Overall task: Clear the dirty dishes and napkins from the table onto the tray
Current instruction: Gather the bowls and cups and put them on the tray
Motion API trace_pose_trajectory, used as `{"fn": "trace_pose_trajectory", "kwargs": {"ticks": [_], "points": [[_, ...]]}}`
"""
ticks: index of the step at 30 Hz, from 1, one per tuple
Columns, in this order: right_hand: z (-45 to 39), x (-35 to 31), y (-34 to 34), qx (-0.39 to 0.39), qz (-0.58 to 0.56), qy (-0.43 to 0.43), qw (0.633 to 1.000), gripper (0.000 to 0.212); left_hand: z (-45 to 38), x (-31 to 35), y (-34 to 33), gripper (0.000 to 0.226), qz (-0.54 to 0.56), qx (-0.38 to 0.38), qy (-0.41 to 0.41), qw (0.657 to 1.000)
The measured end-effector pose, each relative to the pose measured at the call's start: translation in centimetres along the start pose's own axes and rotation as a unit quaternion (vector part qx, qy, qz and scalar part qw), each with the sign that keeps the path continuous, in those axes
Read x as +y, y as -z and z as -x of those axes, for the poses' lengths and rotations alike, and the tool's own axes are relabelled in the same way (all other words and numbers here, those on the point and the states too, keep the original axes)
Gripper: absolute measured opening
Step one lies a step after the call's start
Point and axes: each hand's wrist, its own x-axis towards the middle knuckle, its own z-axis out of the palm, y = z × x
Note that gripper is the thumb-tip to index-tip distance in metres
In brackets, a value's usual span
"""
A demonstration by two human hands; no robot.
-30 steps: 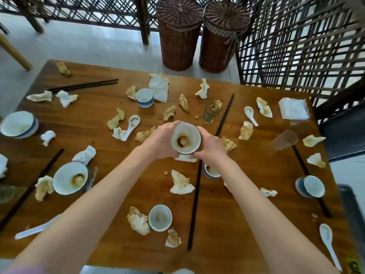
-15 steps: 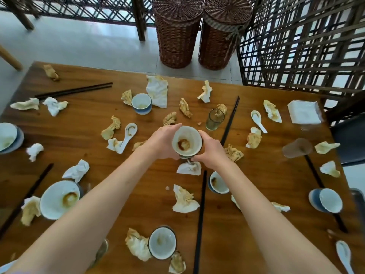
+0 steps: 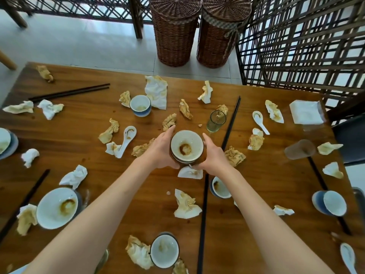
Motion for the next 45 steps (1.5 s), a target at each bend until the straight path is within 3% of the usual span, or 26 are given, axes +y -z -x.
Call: {"fn": "trace_pose_trajectory", "kwargs": {"ticks": [5, 13, 20, 28, 35, 45], "points": [[-0.8, 0.4, -1.3, 0.017, -0.013, -0.004, 1.0, 0.116, 0.2, -0.7, -1.6, 0.125, 0.052, 0.032, 0.003, 0.998], [-1.4, 0.8, -2.3, 0.045, -0.065, -0.001, 0.997, 0.089, -0.1, -0.7, -2.6, 0.106, 0.11, 0.073, 0.001, 0.991], [-0.4, -0.5, -1.4, 0.045, -0.048, 0.045, 0.997, 0.094, 1.7, -1.0, -1.7, 0.103, 0.129, 0.108, -0.018, 0.986], [3.3, -6.5, -1.9, 0.053, -0.055, 0.07, 0.995, 0.095, 6.4, -2.7, 2.8, 0.103, 0.13, 0.132, -0.057, 0.981], [7.3, -13.9, -7.5, 0.08, -0.076, 0.067, 0.992, 0.092, 12.3, -8.7, 8.0, 0.101, 0.115, 0.131, -0.082, 0.981], [12.3, -21.8, -18.4, 0.098, -0.11, 0.022, 0.989, 0.087, 19.7, -19.0, 12.7, 0.102, 0.072, 0.067, -0.105, 0.99]]}}
